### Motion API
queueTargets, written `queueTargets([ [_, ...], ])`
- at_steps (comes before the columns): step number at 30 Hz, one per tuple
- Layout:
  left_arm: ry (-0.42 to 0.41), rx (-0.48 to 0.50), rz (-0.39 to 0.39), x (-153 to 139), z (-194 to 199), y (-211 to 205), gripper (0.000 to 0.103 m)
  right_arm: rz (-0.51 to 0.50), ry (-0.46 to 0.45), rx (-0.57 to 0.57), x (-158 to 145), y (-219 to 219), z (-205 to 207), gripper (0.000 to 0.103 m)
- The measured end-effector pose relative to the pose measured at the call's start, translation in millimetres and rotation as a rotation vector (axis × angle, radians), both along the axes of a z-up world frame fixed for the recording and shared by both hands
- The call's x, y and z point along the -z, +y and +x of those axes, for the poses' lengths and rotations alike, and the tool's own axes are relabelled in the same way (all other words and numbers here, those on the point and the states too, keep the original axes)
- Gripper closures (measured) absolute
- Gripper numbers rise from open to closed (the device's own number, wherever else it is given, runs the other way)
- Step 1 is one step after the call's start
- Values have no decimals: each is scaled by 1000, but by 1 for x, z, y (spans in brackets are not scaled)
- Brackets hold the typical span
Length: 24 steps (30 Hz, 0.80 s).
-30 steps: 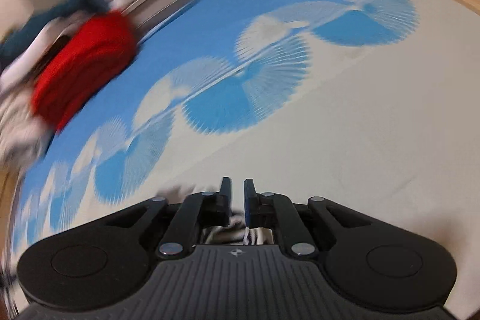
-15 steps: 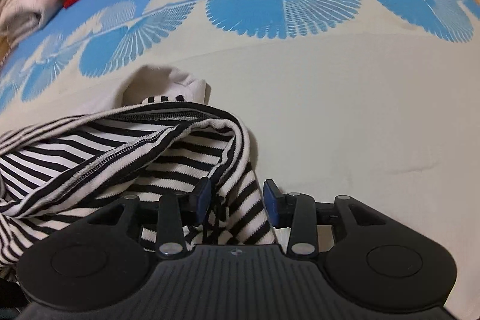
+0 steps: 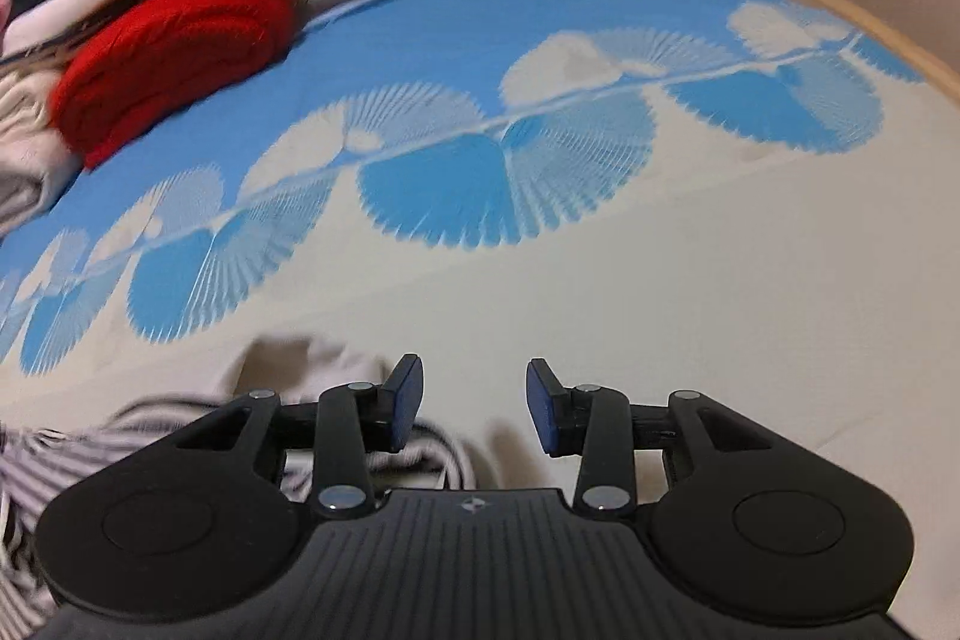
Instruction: Fold small clothes
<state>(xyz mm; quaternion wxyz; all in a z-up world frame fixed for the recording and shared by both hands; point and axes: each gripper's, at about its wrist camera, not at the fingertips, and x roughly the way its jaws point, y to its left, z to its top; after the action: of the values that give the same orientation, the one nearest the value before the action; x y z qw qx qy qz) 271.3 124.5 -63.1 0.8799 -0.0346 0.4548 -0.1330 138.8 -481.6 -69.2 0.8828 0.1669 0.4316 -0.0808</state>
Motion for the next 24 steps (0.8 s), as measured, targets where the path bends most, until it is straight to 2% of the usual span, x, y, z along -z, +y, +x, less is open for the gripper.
queueTargets([
  [1,40,23,-9,7,3,-2,26,20,16,-22,3,-1,-2,63],
  [4,78,104,126,24,-2,-17,26,60,58,-53,8,-1,-4,63],
  [5,89,113,148,29,-4,-22,26,75,70,-58,10,-1,-6,63],
  [7,107,109,157,36,-3,-26,26,99,120,-86,19,4,-4,62],
  [9,105,100,152,41,-1,-27,26,42,184,-137,28,16,1,62],
  [12,122,79,145,46,6,-35,27,-12,215,-192,34,31,7,62],
  [14,123,90,137,47,13,-41,35,-43,221,-207,33,36,8,64],
  [15,119,103,133,47,13,-44,49,-55,218,-211,32,38,8,69],
  [16,114,114,132,47,17,-47,82,-54,209,-212,30,37,8,85],
  [17,112,131,133,46,17,-48,101,-52,189,-206,26,35,7,95],
  [19,63,147,137,35,16,-48,103,-49,91,-154,6,26,4,96],
  [20,2,129,140,23,14,-44,103,-44,22,-106,-5,20,1,97],
  [22,-123,7,103,-4,13,-24,103,-45,-145,-2,-31,7,-6,97],
  [24,-183,-115,57,-19,13,-3,103,-53,-248,44,-45,5,-8,97],
])
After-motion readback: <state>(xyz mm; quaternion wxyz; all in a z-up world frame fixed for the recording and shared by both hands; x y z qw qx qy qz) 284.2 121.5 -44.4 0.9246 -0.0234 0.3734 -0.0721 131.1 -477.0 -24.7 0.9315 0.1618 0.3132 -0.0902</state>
